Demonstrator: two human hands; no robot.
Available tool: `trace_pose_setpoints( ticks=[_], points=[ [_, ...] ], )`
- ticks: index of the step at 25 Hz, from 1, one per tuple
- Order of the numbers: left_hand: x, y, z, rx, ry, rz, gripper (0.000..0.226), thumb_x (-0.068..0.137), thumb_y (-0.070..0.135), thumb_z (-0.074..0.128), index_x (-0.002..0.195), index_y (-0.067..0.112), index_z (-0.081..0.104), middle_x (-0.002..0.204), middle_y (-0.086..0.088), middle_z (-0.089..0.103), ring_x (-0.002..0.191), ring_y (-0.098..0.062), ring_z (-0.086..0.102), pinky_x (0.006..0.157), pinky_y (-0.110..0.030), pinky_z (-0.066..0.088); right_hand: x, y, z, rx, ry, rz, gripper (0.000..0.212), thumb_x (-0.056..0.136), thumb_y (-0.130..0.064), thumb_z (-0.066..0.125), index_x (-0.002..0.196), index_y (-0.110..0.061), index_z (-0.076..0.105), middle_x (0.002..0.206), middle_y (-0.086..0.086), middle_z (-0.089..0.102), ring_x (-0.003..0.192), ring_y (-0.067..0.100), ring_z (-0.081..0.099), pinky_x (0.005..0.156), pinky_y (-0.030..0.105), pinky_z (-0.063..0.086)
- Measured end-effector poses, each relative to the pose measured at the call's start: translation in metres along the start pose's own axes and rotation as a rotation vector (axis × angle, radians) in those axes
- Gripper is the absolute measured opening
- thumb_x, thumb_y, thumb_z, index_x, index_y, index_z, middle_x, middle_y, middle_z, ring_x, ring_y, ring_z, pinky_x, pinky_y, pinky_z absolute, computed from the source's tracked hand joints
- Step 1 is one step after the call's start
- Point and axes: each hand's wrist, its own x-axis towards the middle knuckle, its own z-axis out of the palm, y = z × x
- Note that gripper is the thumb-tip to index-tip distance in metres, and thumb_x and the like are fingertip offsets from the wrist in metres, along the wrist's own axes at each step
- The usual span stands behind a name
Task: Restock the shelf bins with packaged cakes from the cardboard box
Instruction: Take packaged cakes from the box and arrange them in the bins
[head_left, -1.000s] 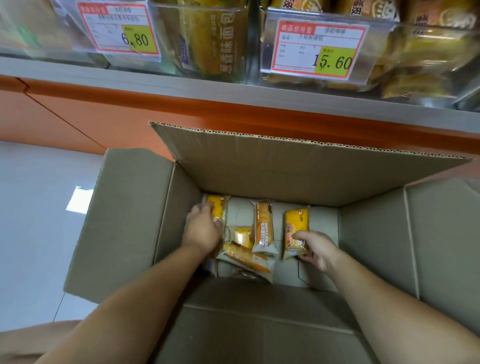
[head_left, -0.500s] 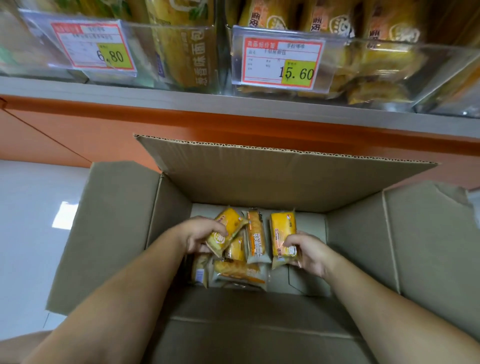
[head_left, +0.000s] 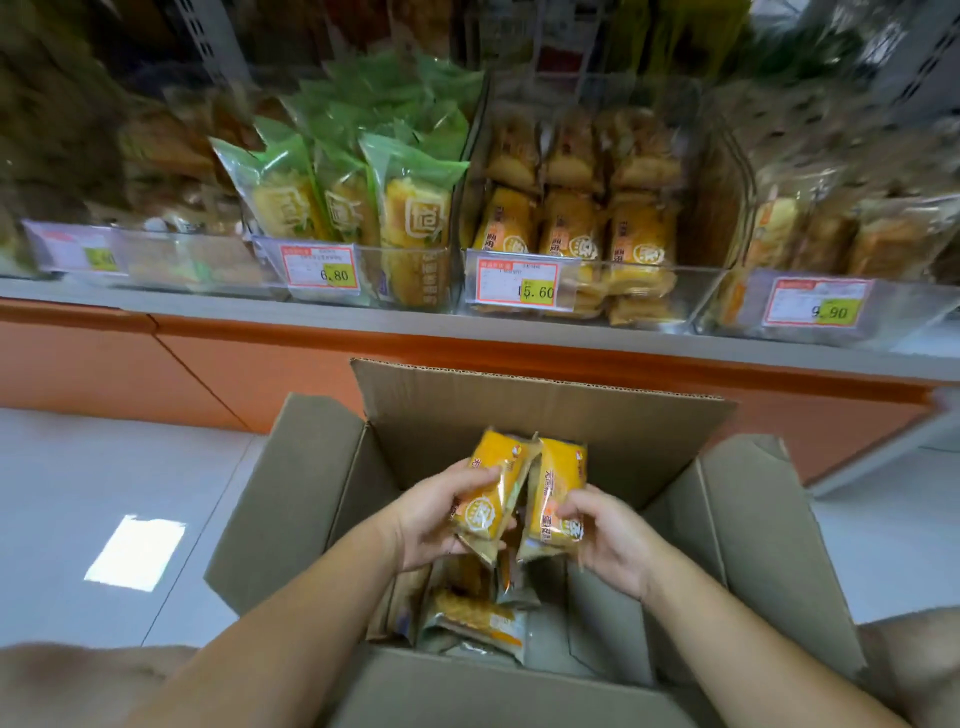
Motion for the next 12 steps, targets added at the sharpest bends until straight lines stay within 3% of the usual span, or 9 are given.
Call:
trace_pose_setpoints(
  ticks=[4,8,10,12],
  points=[
    [-0.032,0.039,0.023,0.312,0.063,0.201,0.050,0.082,0.032,0.076,0.127,0.026,0.056,0.108,-0.004,0.074,0.089,-0.021,0.072,0.074,-0.038,0.058,-0.041,-0.036,0.027,-0.115,-0.033,-0.140,0.045,0.084,-0.003,0.060,0.128,-0.011,0.053,0.118,0.020,0.067,0.106,0.038,0.064,0.100,0.053,0.046],
    [-0.064,0.089,0.033,0.510,0.172,0.412,0.066,0.071,0.043,0.083,0.129,0.027,0.054,0.112,0.002,0.073,0.099,-0.018,0.071,0.092,-0.045,0.056,-0.087,-0.092,0.058,-0.320,-0.040,-0.338,0.037,0.087,-0.011,0.064,0.122,-0.019,0.055,0.110,0.007,0.073,0.102,0.025,0.069,0.087,0.039,0.053],
    [-0.075,0.108,0.035,0.575,0.237,0.488,0.066,0.072,0.046,0.082,0.129,0.032,0.052,0.112,0.006,0.071,0.100,-0.014,0.070,0.089,-0.041,0.057,-0.102,-0.122,0.072,-0.458,0.015,-0.465,0.039,0.084,-0.019,0.069,0.120,-0.026,0.056,0.111,-0.002,0.072,0.101,0.016,0.069,0.082,0.030,0.051],
    [-0.082,0.120,0.036,0.619,0.295,0.552,0.065,0.075,0.046,0.079,0.131,0.034,0.049,0.113,0.011,0.068,0.100,-0.009,0.068,0.083,-0.031,0.057,-0.102,-0.155,0.085,-0.593,0.132,-0.607,0.044,0.083,-0.027,0.072,0.122,-0.031,0.054,0.116,-0.007,0.068,0.105,0.011,0.065,0.087,0.031,0.052]
  ],
)
